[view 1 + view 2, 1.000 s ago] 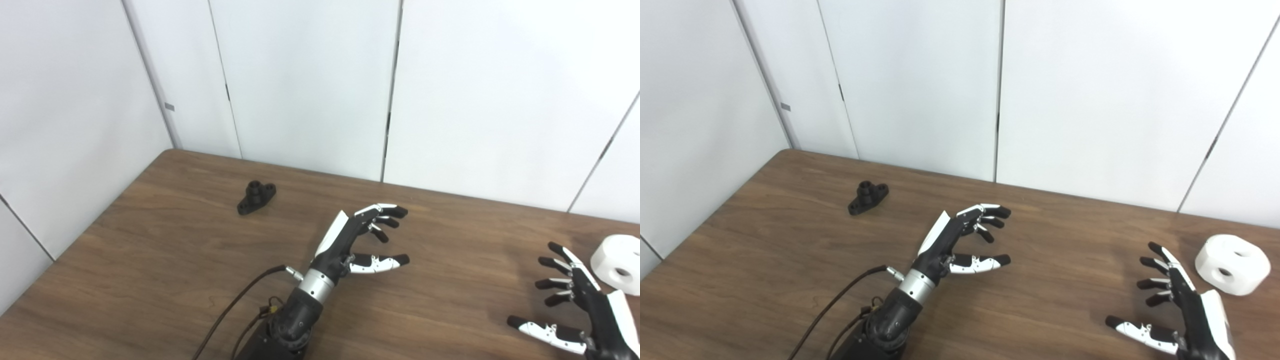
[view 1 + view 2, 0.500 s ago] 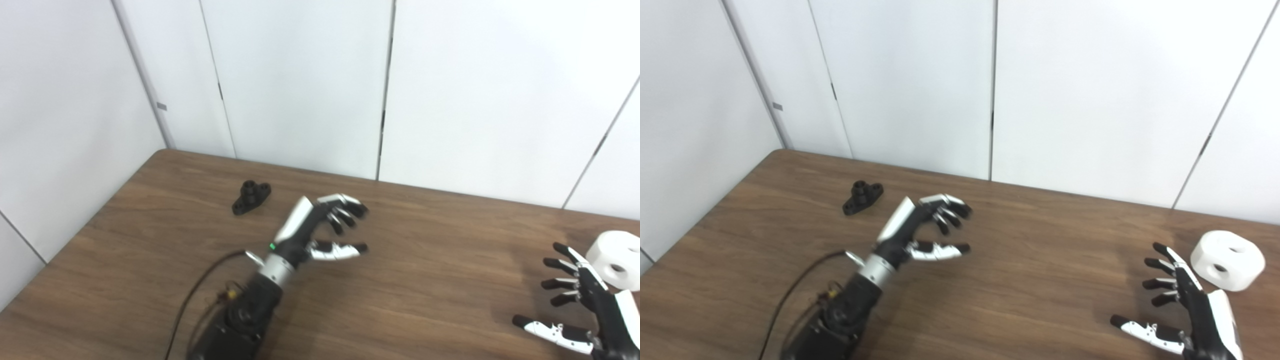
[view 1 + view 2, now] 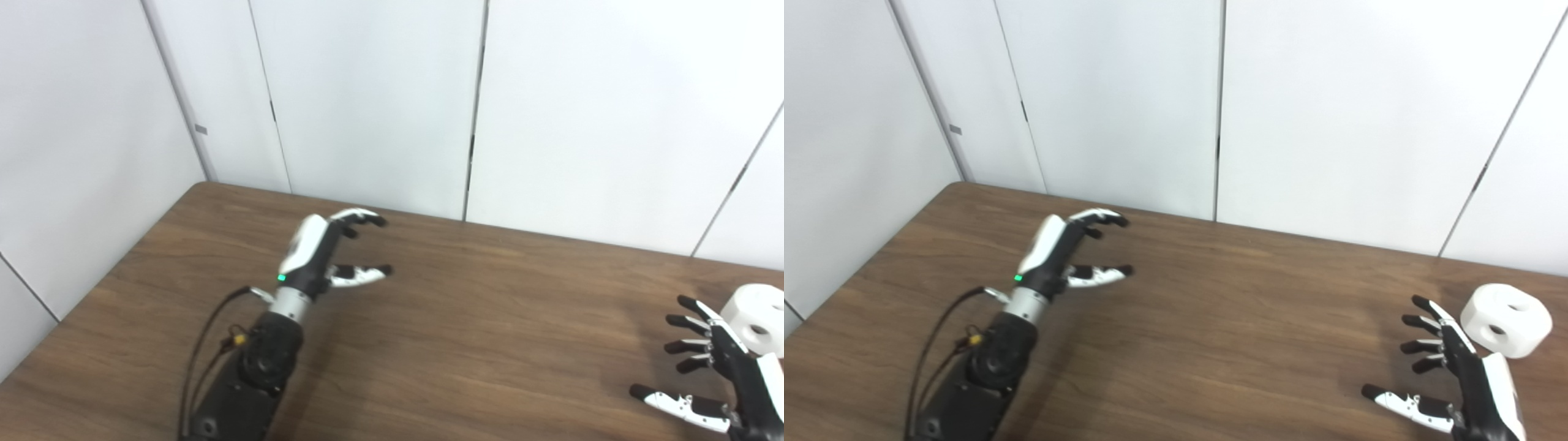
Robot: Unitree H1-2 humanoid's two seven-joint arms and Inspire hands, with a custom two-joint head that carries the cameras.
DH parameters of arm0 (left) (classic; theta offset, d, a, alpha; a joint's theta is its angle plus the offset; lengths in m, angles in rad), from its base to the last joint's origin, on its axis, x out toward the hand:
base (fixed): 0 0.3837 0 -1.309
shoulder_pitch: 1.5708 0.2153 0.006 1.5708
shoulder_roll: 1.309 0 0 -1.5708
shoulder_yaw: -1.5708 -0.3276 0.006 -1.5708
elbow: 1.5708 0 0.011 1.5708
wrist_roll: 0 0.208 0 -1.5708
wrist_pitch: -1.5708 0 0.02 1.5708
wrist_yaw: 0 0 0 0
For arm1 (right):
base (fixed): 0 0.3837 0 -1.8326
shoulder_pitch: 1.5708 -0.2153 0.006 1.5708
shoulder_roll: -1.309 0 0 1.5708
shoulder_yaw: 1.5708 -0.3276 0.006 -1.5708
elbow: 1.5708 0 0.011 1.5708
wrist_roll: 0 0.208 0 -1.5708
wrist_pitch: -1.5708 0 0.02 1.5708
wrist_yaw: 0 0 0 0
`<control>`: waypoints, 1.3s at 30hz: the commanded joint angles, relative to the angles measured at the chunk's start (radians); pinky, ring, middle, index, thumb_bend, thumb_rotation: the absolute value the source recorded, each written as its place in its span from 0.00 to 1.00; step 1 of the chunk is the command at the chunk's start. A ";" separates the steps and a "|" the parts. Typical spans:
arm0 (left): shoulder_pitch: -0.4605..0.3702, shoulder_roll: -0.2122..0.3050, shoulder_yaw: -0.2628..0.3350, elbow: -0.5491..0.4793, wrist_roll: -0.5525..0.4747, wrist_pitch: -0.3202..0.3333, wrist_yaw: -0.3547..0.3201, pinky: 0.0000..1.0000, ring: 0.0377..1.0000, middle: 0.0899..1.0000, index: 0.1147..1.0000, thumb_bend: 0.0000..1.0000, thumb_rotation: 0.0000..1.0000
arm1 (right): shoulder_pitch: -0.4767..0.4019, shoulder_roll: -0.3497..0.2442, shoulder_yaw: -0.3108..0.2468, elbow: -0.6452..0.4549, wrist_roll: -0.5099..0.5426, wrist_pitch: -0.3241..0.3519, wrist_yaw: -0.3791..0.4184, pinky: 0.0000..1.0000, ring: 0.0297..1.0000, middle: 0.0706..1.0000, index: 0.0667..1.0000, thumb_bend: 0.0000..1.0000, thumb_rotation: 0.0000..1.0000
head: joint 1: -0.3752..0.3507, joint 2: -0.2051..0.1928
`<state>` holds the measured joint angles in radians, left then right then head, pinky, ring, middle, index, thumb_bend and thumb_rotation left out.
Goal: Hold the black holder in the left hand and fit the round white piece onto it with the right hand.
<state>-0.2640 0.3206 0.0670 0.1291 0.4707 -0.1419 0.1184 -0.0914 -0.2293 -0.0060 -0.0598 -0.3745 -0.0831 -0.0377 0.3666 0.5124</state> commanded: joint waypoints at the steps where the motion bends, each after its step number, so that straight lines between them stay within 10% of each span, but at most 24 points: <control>1: -0.047 0.036 0.018 -0.040 0.034 0.015 0.040 0.78 0.80 0.77 0.66 0.77 0.07 | -0.032 -0.009 -0.007 -0.022 0.010 -0.022 -0.009 0.47 0.61 0.76 0.85 0.74 0.00 | 0.001 0.001; 16: -0.071 0.094 0.090 -0.037 0.035 0.105 0.084 0.62 0.78 0.78 0.65 0.81 0.04 | -0.025 -0.012 -0.007 -0.031 0.009 -0.017 -0.006 0.48 0.59 0.74 0.84 0.73 0.00 | 0.003 0.011; 39: -0.139 0.139 -0.010 0.140 0.138 0.264 0.127 1.00 1.00 0.97 0.67 1.00 0.33 | -0.016 -0.017 -0.008 -0.050 0.013 -0.002 0.001 0.48 0.58 0.75 0.85 0.72 0.00 | -0.003 0.027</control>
<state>-0.3536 0.4174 0.0567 0.2773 0.5778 0.1204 0.2049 -0.0886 -0.2296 -0.0066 -0.0722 -0.3652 -0.0700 -0.0337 0.3620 0.5384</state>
